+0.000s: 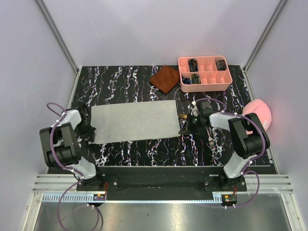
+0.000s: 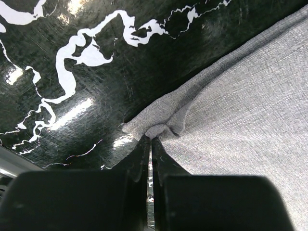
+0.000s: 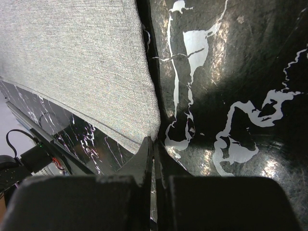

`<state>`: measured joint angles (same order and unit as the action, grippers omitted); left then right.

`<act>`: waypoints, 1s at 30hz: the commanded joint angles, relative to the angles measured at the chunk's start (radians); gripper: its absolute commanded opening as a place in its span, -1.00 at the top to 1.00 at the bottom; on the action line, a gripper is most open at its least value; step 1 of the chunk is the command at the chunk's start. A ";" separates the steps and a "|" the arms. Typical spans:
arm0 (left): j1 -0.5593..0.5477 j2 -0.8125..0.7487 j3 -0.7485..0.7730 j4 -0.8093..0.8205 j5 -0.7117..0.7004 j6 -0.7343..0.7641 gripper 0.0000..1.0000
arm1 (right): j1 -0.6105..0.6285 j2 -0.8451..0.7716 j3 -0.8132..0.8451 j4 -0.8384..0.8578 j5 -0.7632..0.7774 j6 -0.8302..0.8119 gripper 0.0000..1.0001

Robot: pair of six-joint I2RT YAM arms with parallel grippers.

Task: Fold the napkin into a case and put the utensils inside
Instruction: Fold and flatten the napkin at the center of the board.

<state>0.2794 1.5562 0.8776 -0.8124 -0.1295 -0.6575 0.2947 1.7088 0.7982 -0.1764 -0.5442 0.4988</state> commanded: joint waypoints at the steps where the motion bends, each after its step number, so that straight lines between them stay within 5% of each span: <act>1: 0.014 0.007 -0.002 0.027 -0.064 -0.016 1.00 | 0.006 0.005 0.021 0.025 -0.005 0.003 1.00; 6: 0.020 0.002 0.015 0.028 -0.067 -0.013 0.99 | 0.008 0.003 0.019 0.029 -0.014 0.001 1.00; 13: 0.023 -0.021 0.050 0.016 -0.079 0.015 0.44 | 0.020 -0.032 0.021 0.009 -0.023 -0.006 0.90; 20: 0.026 -0.201 0.092 -0.037 -0.102 0.076 -0.16 | 0.021 -0.178 0.058 -0.158 0.067 -0.107 0.19; 21: 0.026 -0.220 0.096 -0.030 -0.081 0.085 -0.16 | 0.021 -0.190 0.067 -0.172 0.079 -0.117 0.02; 26: 0.020 -0.254 0.022 0.086 0.158 0.092 -0.05 | 0.047 -0.160 0.166 -0.172 0.069 -0.128 -0.19; 30: 0.015 -0.162 0.009 0.151 0.266 0.073 0.34 | 0.119 -0.051 0.251 -0.132 0.034 -0.095 -0.22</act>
<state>0.3000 1.3083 0.9150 -0.7601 -0.0227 -0.5838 0.3485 1.5742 0.9642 -0.3382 -0.4877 0.4004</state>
